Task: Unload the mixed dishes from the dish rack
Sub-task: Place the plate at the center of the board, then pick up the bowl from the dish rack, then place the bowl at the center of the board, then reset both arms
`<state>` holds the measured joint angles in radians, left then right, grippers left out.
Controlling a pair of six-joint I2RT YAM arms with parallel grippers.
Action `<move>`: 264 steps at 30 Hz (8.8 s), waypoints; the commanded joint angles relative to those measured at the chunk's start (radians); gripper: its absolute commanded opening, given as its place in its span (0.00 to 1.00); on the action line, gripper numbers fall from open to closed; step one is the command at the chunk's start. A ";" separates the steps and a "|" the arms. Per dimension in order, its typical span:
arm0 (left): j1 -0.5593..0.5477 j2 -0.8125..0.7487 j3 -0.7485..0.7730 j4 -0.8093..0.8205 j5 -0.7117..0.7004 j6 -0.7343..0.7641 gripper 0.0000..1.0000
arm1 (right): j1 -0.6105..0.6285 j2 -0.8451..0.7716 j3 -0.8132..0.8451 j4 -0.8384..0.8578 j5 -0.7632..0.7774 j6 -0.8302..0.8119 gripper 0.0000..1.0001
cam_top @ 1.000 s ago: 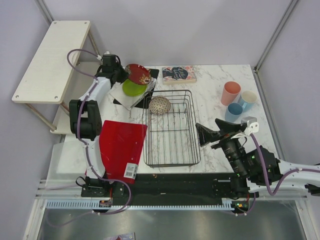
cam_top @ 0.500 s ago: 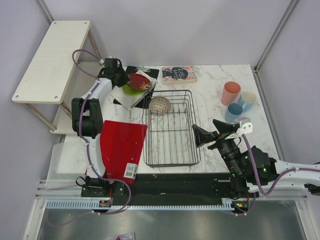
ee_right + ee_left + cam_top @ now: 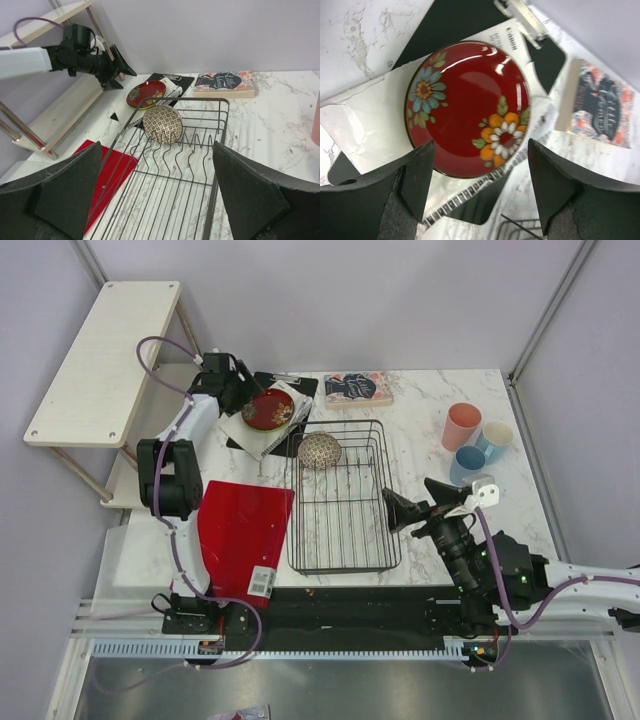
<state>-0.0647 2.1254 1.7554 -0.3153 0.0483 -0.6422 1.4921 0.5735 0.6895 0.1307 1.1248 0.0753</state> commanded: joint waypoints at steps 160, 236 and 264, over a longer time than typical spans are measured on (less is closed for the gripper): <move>-0.693 -0.995 -0.725 0.067 -0.559 0.276 0.92 | -0.857 0.953 0.838 -0.706 -1.178 0.383 0.00; -0.053 0.154 0.354 -0.242 -0.157 -0.048 0.54 | -0.836 0.434 0.235 -0.344 -0.859 0.330 0.98; -0.855 -0.838 -0.560 -0.174 -0.649 0.124 0.99 | -0.836 0.263 0.085 -0.258 -0.820 0.353 0.98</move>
<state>-0.7906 1.4055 1.3109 -0.4850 -0.3687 -0.5678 0.6571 0.8875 0.7990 -0.1722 0.2897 0.4156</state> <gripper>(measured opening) 0.863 0.982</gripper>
